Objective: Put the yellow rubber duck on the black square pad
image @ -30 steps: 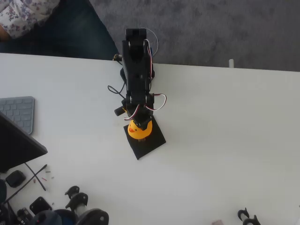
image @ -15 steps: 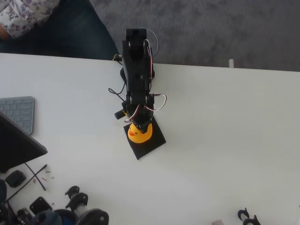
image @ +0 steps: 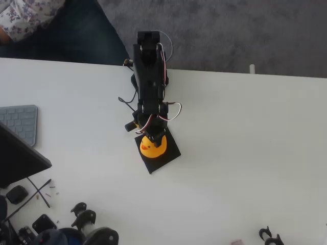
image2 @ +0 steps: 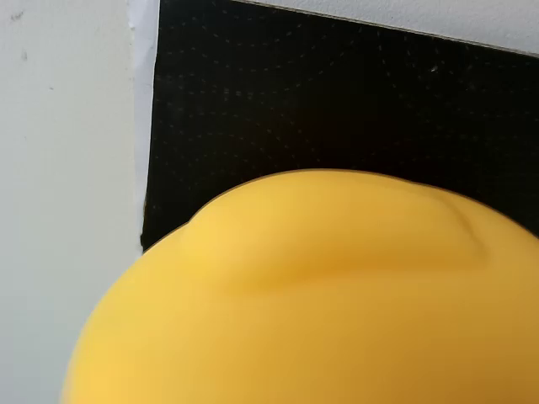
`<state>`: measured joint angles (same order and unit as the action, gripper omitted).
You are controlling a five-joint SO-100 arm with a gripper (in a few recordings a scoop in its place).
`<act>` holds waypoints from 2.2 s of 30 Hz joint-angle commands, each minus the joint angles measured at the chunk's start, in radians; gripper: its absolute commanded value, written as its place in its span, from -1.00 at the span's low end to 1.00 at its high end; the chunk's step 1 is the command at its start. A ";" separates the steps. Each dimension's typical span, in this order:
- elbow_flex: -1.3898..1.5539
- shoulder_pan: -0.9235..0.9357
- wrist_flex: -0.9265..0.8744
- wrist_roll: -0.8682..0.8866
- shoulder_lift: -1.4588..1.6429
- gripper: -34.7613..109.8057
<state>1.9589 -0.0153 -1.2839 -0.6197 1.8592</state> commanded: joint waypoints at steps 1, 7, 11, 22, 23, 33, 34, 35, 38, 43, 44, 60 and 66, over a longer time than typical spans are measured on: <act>0.017 0.012 -0.017 -0.048 0.041 -0.07; 0.114 0.012 -0.017 -0.100 0.044 -0.04; 0.127 0.014 -0.017 -0.100 0.046 -0.04; 0.127 0.011 -0.114 -0.087 0.383 -0.04; 0.127 0.012 -0.147 -0.087 0.407 -0.04; 0.130 0.025 -0.140 0.143 0.670 -0.04; 0.135 0.025 -0.118 0.150 0.692 -0.04; 0.147 0.025 -0.103 0.155 0.709 -0.04; 0.213 0.025 -0.060 0.158 0.744 -0.04; 0.388 0.028 0.084 0.195 0.891 -0.04; 0.423 0.028 0.107 0.222 0.936 -0.06; 0.512 0.069 0.184 0.397 1.111 -0.35; 0.568 0.239 0.273 0.448 1.111 -0.35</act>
<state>2.4989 0.1565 -1.0370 -0.1703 2.9575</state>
